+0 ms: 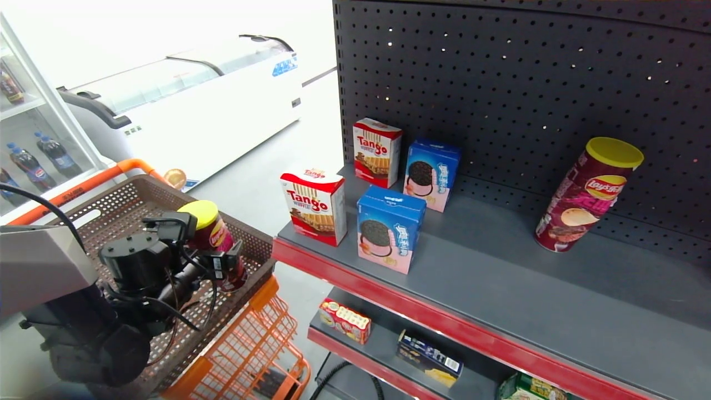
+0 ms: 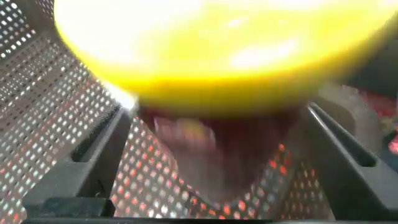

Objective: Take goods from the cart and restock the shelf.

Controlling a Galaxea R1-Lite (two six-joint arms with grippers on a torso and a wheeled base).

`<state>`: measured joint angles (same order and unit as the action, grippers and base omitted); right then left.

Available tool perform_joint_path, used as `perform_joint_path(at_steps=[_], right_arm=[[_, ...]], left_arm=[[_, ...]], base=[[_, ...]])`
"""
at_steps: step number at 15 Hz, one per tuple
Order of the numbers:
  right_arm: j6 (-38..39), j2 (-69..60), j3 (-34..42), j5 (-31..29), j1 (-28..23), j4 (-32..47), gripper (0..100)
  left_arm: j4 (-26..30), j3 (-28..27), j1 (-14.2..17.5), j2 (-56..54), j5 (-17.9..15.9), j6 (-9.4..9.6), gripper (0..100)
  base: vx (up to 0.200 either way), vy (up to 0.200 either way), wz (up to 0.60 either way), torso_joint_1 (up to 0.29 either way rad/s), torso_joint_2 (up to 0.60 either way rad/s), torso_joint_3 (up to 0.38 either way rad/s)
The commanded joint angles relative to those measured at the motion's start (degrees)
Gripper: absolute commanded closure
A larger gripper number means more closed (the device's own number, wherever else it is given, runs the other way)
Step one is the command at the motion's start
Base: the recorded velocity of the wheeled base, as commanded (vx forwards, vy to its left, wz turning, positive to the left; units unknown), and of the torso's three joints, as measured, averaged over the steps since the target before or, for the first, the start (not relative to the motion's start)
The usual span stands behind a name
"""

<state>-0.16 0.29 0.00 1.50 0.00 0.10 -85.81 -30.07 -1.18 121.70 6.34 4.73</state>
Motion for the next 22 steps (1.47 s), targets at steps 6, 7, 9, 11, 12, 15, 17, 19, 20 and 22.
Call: perform_joint_path(at_steps=[6,7,9,11,12,15,17,19,20,22], right_arm=[[-0.02,-0.03,0.0,0.08,0.0,-0.01,0],[-0.02,0.06,0.0,0.08,0.0,-0.01,0],[-0.02,0.06,0.0,0.08,0.0,-0.01,0],[-0.02,0.06,0.0,0.08,0.0,-0.01,0],[-0.02,0.06,0.0,-0.01,0.0,-0.01,0],[-0.02,0.06,0.0,0.08,0.0,-0.01,0],[-0.02,0.06,0.0,0.08,0.0,-0.01,0],[-0.02,0.06,0.0,0.08,0.0,-0.01,0],[-0.02,0.06,0.0,0.08,0.0,-0.01,0],[-0.02,0.06,0.0,-0.01,0.0,-0.01,0]], left_arm=[[0.2,-5.87,1.01,2.93,-0.19,-0.07,100],[0.56,-7.1,1.01,2.93,-0.27,-0.07,100],[0.47,-7.89,0.74,2.75,-0.27,0.02,100],[-0.15,-7.81,0.48,2.05,-0.19,0.02,100],[-0.15,-7.63,0.66,0.73,-0.27,0.1,100],[0.56,-6.31,0.57,-6.39,-0.71,0.02,100],[1.87,-3.68,0.39,-11.92,-3.26,0.02,100],[5.04,-0.25,-0.58,-19.57,-5.55,0.02,100],[5.48,-0.07,-1.01,-20.45,-5.55,0.02,100],[8.29,0.19,-3.39,-23.88,-5.28,-0.6,100]], base=[[0.0,0.0,0.0,0.0,0.0,0.0],[0.0,0.0,0.0,0.0,0.0,0.0],[0.0,0.0,0.0,0.0,0.0,0.0],[0.0,0.0,0.0,0.0,0.0,0.0],[0.0,0.0,0.0,0.0,0.0,0.0],[0.0,0.0,0.0,0.0,0.0,0.0],[0.0,0.0,0.0,0.0,0.0,0.0],[0.0,0.0,0.0,0.0,0.0,0.0],[0.0,0.0,0.0,0.0,0.0,0.0],[0.0,0.0,0.0,0.0,0.0,0.0]])
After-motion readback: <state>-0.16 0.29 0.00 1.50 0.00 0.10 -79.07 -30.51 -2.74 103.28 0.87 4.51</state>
